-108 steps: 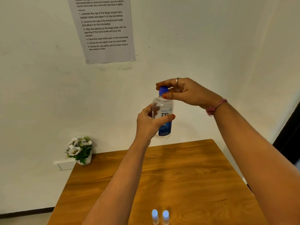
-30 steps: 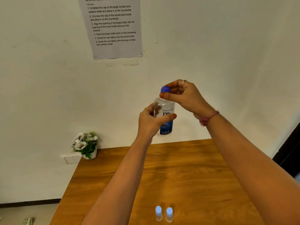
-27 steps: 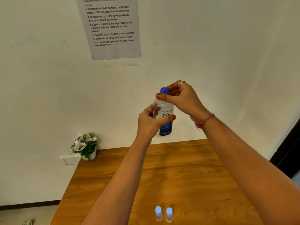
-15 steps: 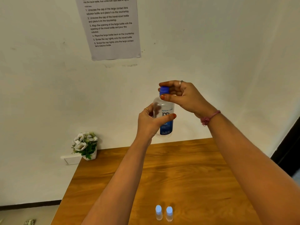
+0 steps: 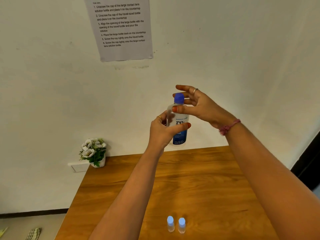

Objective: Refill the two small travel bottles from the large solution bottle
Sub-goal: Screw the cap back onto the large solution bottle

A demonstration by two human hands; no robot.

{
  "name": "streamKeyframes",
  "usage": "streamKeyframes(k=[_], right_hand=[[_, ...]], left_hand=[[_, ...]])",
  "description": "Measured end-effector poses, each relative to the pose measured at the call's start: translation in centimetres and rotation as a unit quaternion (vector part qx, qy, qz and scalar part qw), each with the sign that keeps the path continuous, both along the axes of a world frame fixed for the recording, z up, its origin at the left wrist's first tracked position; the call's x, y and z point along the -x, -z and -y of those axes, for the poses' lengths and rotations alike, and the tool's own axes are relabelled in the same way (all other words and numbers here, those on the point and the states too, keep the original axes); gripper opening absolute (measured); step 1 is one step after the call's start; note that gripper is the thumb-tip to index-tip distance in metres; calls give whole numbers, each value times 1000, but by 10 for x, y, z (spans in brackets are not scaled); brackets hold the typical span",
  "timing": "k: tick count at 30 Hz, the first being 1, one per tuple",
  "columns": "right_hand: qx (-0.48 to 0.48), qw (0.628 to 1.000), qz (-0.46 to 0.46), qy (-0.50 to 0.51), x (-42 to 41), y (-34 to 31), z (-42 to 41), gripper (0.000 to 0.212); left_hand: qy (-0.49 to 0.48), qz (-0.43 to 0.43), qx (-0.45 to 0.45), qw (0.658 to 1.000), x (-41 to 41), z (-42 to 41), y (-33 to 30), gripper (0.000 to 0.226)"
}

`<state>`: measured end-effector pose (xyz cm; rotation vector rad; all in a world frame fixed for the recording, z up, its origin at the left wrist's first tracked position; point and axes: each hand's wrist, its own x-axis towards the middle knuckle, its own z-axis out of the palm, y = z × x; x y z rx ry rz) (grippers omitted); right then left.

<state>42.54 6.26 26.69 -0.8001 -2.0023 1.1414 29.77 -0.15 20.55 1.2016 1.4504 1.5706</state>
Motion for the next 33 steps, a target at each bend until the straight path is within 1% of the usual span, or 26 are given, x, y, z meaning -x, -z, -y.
streamKeyframes(k=[2,4,7,14,15,17,19,20,22,24,26,28,31,33], right_hand=[[-9,999,-12,-34,-4,0,-2,53],[-6,998,-48,-37,-4,2,-2,43],[-10,997,-83,-2,-1,7,-1,38],[4,988,-137,76,6,22,6,34],[7,988,-130,79,5,22,6,35],[11,994,-79,70,1,20,2,42],[15,999,-30,30,-5,14,-2,51],[14,1000,-23,5,-8,11,-4,53],[-2,999,-15,-38,-13,6,-6,49],[-25,999,4,-46,-16,2,-5,40],[-42,999,4,-19,-15,-1,-5,33],[-46,998,-22,25,-13,-1,-3,31],[-53,993,-55,93,-4,7,2,37],[-66,988,-49,129,1,12,4,41]], left_hand=[[-1,8,1,1000,0,-1,0,60],[0,9,1,1000,0,-2,0,62],[0,12,-2,1000,-2,-2,1,61],[4,3,7,1000,-4,2,7,56],[5,0,9,1000,-4,2,8,55],[10,-1,11,1000,-4,3,10,53],[12,4,12,1000,-4,3,10,56],[11,4,13,1000,-4,3,10,58],[12,7,14,1000,-3,3,10,62],[16,11,14,1000,-2,3,11,65],[17,10,14,1000,-3,3,10,64],[16,6,11,1000,-3,2,10,60],[14,0,11,1000,-4,1,10,58],[15,-4,15,1000,-4,0,11,58]])
